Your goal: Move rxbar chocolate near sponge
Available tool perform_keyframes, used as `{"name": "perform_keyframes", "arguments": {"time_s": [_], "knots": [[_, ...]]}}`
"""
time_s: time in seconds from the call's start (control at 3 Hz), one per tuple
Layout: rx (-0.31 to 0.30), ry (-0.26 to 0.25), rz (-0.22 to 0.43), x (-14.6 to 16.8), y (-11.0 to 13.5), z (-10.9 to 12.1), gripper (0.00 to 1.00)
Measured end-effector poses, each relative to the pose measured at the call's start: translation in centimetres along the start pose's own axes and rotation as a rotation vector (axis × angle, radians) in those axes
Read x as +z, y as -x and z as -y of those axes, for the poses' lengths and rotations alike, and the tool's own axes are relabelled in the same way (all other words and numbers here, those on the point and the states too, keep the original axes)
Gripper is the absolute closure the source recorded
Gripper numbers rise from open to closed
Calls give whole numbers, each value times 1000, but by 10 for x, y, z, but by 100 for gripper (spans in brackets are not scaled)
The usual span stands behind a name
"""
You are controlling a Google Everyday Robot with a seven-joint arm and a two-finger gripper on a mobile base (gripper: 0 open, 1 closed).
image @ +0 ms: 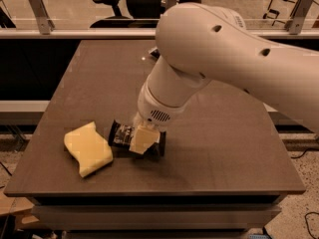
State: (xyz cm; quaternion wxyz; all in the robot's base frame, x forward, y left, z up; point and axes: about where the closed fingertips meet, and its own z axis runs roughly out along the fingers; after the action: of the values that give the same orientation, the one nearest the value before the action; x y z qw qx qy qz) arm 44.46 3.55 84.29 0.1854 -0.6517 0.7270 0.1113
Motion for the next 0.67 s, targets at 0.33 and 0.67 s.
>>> {"name": "perform_keyframes", "arguments": {"time_s": [0.33, 0.67], "knots": [[0, -3, -1, -1, 1, -1, 82], [-2, -4, -1, -2, 2, -1, 59]]}}
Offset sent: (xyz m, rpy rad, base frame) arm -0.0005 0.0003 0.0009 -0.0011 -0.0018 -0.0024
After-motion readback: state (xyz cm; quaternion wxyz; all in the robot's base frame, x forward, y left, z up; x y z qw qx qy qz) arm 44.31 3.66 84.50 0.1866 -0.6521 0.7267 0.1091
